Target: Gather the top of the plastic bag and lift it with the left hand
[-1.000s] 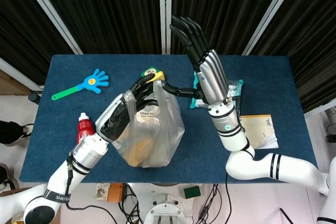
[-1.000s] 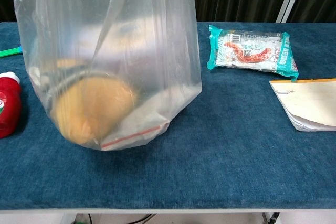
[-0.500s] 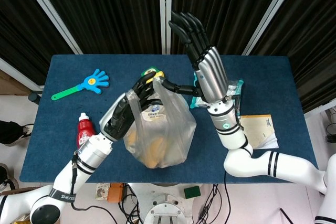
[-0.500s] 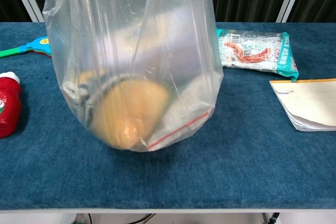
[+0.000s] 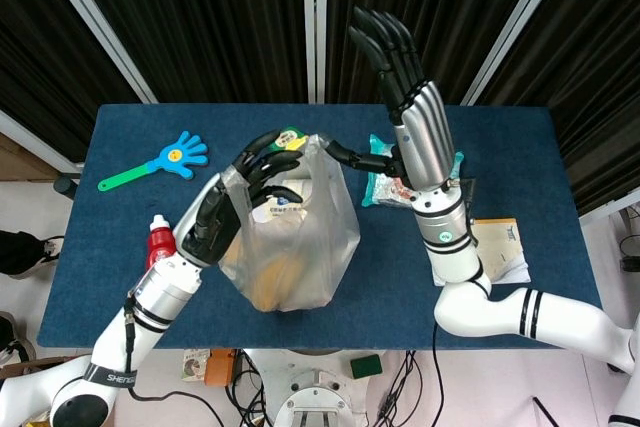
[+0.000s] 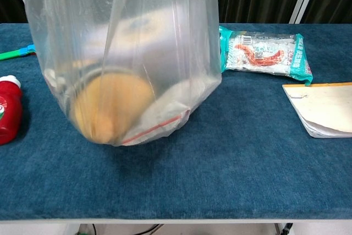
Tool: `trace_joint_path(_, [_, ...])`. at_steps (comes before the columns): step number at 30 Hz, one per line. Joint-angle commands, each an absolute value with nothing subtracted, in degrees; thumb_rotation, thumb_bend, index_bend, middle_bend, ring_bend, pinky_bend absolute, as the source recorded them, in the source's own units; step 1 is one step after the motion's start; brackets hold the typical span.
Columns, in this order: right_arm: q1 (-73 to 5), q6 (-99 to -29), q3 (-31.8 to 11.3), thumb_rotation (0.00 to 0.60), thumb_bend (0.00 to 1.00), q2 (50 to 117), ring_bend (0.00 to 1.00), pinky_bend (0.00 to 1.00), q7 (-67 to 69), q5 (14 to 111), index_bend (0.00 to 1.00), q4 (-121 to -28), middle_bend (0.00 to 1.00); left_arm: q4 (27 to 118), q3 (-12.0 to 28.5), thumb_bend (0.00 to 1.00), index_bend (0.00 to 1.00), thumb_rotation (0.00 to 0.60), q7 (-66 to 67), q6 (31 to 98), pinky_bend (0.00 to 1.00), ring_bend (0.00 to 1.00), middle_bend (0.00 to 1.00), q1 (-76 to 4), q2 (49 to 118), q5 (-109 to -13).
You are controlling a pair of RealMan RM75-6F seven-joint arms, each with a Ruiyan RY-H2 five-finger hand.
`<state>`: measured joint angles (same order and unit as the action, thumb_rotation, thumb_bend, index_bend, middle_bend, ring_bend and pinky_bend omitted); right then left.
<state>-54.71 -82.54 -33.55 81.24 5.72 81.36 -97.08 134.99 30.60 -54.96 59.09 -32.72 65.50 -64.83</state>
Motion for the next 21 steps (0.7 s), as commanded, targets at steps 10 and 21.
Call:
trace_joint_path(10, [-55.18,-82.53,-33.6,0.6,0.19,81.22,0.0,0.0,5.79,81.36,0.0,-96.68,0.0,134.99,30.2,0.08,0.2,0.188,-55.89,57.96,0.37,0.22,0.29,-32.38,64.07,-65.42])
trace_joint_path(21, [-55.37,-81.85,-32.76,0.6,0.19,81.47,0.0,0.0,6.06,81.1,0.0,-96.57,0.0,134.99,29.62,0.08,0.24,0.19,-53.64,55.57,0.38,0.25,0.32,-34.21,63.07,-64.43])
